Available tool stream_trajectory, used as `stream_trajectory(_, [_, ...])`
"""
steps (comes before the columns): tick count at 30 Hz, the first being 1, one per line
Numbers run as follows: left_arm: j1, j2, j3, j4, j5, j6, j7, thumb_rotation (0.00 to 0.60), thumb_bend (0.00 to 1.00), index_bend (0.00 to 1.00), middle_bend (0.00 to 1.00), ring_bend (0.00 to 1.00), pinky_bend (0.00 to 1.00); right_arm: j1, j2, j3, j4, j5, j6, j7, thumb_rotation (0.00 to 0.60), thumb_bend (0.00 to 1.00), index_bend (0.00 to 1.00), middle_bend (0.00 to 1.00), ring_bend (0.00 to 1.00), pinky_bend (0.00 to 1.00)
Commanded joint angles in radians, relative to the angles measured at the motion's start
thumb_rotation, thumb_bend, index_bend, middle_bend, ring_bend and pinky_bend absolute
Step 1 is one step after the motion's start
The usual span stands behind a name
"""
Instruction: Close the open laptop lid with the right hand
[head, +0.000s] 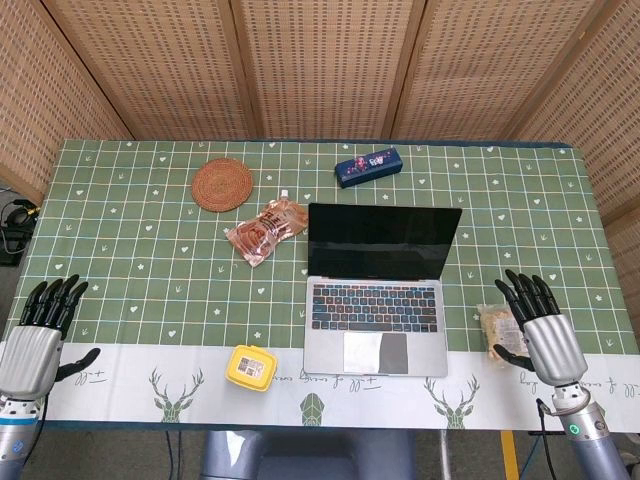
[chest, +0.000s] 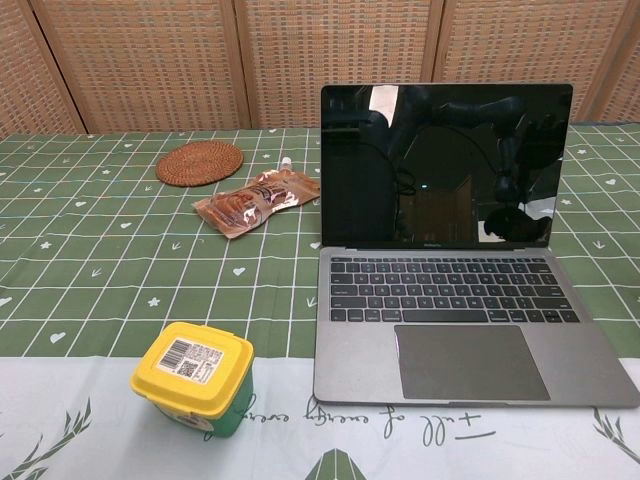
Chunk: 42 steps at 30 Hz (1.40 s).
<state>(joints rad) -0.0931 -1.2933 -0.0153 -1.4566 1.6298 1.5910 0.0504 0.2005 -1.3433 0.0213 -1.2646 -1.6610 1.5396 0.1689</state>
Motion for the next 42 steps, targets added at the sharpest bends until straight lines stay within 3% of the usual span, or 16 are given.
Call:
stream_trajectory(1, [0.000,0.000,-0.001,-0.001,-0.001,0.000,-0.001,0.600,0.13,0.00,0.00,0.00,0.00,0.000,0.000,-0.001,0.000,-0.001,0.000,0.000,0.600,0.25,0.00,0.00,0.00,0.00])
stream_trajectory(21, [0.000,0.003,-0.003,-0.003,-0.004,0.000,-0.004,0.600,0.13,0.00,0.00,0.00,0.00,0.005,0.003,-0.002,-0.004,-0.005,-0.005,0.005,0.600,0.25,0.00,0.00,0.00,0.00])
stream_trajectory(27, [0.000,0.007,-0.006,-0.008,-0.004,0.005,-0.008,0.600,0.13,0.00,0.00,0.00,0.00,0.032,0.025,0.022,-0.063,-0.006,-0.017,0.001,0.600,0.27,0.00,0.00,0.00,0.00])
stream_trajectory(34, [-0.006,0.007,-0.008,-0.007,-0.016,-0.014,-0.014,0.600,0.13,0.00,0.00,0.00,0.00,0.168,0.113,0.128,-0.294,0.079,-0.198,-0.118,0.600,0.51,0.03,0.00,0.00,0.00])
stream_trajectory(39, [-0.009,0.006,-0.013,-0.004,-0.023,-0.019,-0.012,0.600,0.13,0.00,0.00,0.00,0.00,0.241,0.127,0.197,-0.361,0.186,-0.308,-0.209,0.600,0.71,0.04,0.00,0.00,0.00])
stream_trajectory(42, [-0.011,0.010,-0.016,-0.006,-0.029,-0.024,-0.015,0.600,0.13,0.00,0.00,0.00,0.00,0.320,0.119,0.268,-0.381,0.318,-0.416,-0.286,0.600,0.85,0.04,0.00,0.00,0.00])
